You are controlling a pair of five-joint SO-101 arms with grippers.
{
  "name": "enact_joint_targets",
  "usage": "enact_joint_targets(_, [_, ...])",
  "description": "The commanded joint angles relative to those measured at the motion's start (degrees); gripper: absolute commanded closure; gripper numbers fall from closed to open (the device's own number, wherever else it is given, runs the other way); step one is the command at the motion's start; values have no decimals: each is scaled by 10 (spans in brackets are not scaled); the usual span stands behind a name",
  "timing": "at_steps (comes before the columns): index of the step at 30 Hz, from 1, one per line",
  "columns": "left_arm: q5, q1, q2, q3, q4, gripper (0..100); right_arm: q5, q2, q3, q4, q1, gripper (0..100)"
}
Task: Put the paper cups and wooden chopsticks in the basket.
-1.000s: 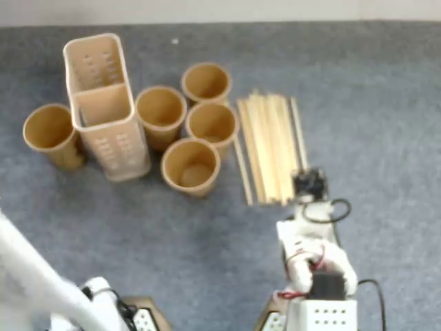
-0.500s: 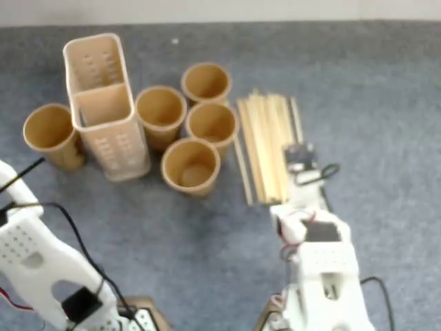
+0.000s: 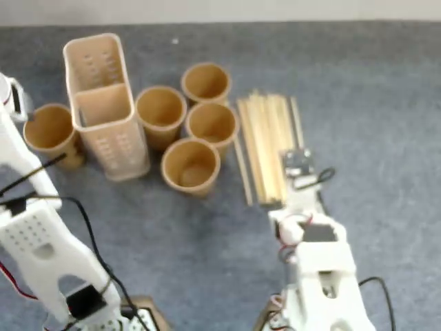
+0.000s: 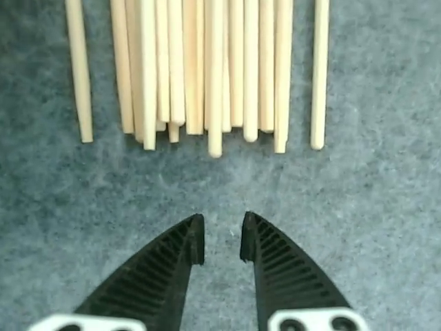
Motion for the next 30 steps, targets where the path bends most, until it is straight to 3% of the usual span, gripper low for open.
enact_joint_targets(1, [5, -4, 31, 0, -30, 796, -5, 1, -2, -7, -2, 893])
enact_joint_targets(8, [3, -3, 121, -3, -58, 799, -5, 1, -2, -7, -2, 893])
enact_joint_targets(10, [2, 8, 130, -3, -57, 849, -5, 1, -2, -7, -2, 893])
enact_joint_targets(12, [2, 17, 129, -4, -57, 971, -5, 1, -1, -7, -2, 893])
enact_joint_targets(14, [2, 19, 120, -14, -53, 981, -5, 1, -1, -7, -2, 893])
enact_joint_targets(25, [7, -9, -45, -272, 2, 996, -5, 1, -1, -7, -2, 893])
enact_joint_targets(30, [55, 39, -165, -329, 0, 996, -5, 1, 0, -7, -2, 893])
